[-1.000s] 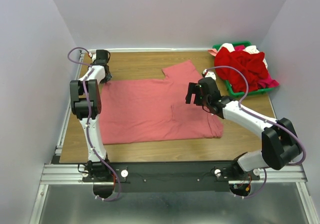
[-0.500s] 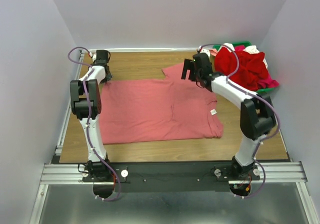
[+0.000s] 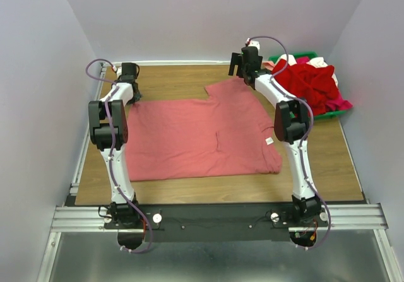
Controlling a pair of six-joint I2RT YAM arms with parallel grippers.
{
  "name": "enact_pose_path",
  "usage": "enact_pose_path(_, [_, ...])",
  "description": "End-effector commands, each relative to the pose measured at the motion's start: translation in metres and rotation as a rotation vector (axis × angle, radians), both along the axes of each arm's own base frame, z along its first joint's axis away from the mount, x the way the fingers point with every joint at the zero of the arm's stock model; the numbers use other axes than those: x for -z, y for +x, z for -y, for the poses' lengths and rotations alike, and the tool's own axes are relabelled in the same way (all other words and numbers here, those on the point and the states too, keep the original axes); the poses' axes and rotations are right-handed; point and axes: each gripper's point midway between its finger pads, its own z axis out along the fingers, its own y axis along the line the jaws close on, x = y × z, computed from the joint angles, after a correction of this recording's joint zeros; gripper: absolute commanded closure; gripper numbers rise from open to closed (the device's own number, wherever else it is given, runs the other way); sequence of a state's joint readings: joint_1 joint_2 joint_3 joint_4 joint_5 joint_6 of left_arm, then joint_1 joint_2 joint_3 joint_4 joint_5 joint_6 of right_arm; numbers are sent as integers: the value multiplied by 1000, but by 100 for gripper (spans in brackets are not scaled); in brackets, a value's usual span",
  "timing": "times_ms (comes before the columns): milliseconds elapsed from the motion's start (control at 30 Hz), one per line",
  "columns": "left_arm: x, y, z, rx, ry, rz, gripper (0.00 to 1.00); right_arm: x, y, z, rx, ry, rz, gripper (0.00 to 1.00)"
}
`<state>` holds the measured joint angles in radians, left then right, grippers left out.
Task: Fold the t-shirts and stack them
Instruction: Fold the tshirt
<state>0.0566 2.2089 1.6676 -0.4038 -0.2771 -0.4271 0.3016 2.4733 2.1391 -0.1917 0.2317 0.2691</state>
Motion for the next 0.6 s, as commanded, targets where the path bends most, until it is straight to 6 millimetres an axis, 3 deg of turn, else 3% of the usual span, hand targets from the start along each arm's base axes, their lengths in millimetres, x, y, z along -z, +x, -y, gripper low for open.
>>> enact_pose_path(0, [24, -18, 2, 1, 7, -85, 100, 12, 24, 0, -31, 74, 1, 0])
enact_pose_path(267, [24, -17, 1, -2, 11, -86, 100, 53, 32, -15, -93, 118, -36, 0])
enact_pose_path(500, [25, -17, 1, -2, 11, -87, 100, 64, 26, -30, -160, 175, -69, 1])
enact_pose_path(567, [25, -17, 1, -1, 10, -87, 100, 65, 22, -36, -190, 199, -83, 6])
